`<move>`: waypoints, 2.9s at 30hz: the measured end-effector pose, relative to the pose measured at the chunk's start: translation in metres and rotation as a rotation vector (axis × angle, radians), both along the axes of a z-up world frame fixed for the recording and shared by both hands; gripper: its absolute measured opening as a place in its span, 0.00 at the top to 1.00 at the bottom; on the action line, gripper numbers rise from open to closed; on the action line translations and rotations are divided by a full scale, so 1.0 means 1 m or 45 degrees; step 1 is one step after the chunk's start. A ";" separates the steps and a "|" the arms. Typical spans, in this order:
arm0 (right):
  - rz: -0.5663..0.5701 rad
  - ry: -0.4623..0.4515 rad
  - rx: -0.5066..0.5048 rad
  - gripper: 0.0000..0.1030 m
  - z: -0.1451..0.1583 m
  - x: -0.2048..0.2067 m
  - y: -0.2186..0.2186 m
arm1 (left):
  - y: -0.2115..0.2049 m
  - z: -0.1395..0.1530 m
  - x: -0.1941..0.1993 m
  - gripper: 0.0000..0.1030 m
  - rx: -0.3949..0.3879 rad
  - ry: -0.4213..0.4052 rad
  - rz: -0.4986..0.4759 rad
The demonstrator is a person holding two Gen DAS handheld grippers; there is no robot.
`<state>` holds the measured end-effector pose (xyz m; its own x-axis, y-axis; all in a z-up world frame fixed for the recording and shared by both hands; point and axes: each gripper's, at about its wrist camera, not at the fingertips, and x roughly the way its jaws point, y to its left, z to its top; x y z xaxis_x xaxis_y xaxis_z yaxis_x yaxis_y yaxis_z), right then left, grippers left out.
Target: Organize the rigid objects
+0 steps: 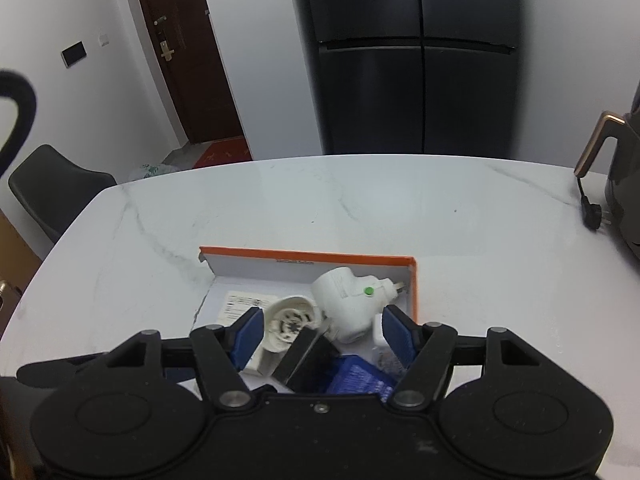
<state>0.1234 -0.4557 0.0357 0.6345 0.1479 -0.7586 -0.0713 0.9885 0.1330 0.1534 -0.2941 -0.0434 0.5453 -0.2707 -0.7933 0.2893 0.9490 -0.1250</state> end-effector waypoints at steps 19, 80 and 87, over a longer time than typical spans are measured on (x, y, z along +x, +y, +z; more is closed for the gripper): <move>-0.033 -0.044 -0.025 0.20 0.032 -0.095 -0.026 | 0.014 0.049 -0.081 0.01 0.115 -0.079 0.076; -0.163 0.122 -0.102 0.19 0.035 -0.255 -0.013 | 0.039 0.056 -0.195 0.00 0.193 -0.055 0.150; -0.161 0.129 -0.103 0.19 0.033 -0.256 -0.013 | 0.039 0.054 -0.196 0.00 0.190 -0.043 0.153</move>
<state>-0.1330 -0.4688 0.0683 0.5641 0.0080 -0.8257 0.0637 0.9966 0.0531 -0.0422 -0.2554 0.0104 0.5937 -0.0827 -0.8004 0.1745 0.9843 0.0278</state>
